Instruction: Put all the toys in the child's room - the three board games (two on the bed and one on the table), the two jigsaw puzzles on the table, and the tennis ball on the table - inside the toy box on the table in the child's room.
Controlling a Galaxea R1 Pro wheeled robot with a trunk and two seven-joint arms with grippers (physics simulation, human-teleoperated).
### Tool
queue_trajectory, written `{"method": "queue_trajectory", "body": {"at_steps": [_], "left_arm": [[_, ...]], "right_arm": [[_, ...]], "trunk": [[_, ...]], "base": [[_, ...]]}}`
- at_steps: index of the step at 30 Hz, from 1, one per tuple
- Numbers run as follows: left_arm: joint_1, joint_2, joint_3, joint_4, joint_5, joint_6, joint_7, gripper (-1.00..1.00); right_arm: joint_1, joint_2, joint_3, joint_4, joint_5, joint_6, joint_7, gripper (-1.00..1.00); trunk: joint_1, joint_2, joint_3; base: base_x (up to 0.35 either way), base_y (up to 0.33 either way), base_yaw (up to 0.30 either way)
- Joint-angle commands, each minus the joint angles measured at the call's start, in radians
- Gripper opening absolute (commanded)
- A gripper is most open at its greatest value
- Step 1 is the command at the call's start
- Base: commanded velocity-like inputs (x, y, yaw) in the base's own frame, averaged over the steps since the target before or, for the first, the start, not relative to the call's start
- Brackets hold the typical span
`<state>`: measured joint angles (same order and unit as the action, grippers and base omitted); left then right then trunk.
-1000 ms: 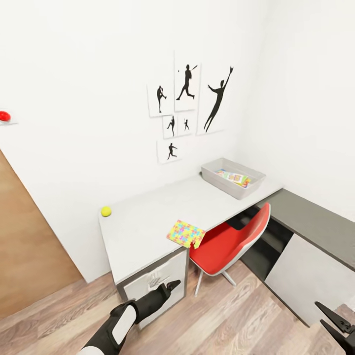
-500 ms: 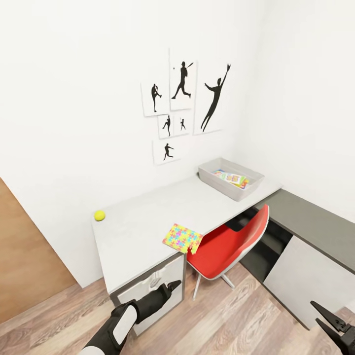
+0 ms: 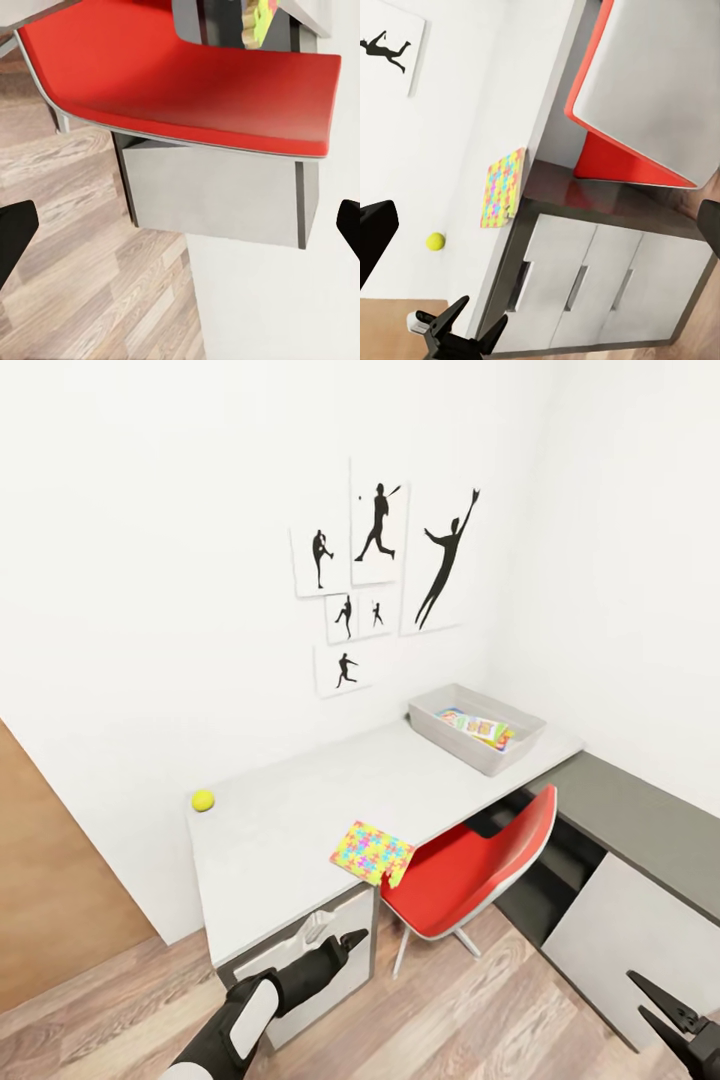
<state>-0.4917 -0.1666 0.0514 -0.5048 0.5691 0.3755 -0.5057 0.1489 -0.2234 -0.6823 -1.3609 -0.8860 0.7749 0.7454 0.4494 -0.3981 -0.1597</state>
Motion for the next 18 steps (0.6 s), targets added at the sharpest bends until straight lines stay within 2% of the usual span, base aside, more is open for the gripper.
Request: {"method": "queue_trajectory", "body": {"at_steps": [1,4,10,14,18], "left_arm": [[0.000,-0.002,0.005,0.000,0.005,0.010,-0.002,1.00],[0.000,-0.003,0.005,0.000,0.005,0.010,-0.001,1.00],[-0.001,-0.005,0.005,0.000,0.005,0.009,-0.001,1.00],[-0.001,-0.007,0.005,0.000,0.005,0.008,-0.001,1.00],[0.000,-0.008,0.004,0.000,0.003,0.009,-0.001,1.00]], "right_arm": [[0.000,0.000,-0.001,-0.001,-0.004,0.006,0.000,1.00],[0.000,0.000,0.003,-0.001,-0.004,0.006,0.000,1.00],[0.000,-0.001,0.011,-0.001,-0.004,0.006,-0.001,1.00],[0.000,0.000,0.012,-0.001,-0.004,0.006,-0.001,1.00],[0.000,0.000,0.013,-0.001,-0.004,0.005,-0.001,1.00]], "trunk": [[0.001,-0.002,-0.002],[0.001,-0.002,-0.002],[0.001,-0.002,-0.002],[0.001,-0.002,-0.002],[0.001,-0.002,-0.002]], "base": [[0.010,-0.044,0.050],[0.014,-0.133,0.124],[0.141,-0.196,0.254],[0.079,-0.056,0.283],[-0.067,-0.024,0.248]]}}
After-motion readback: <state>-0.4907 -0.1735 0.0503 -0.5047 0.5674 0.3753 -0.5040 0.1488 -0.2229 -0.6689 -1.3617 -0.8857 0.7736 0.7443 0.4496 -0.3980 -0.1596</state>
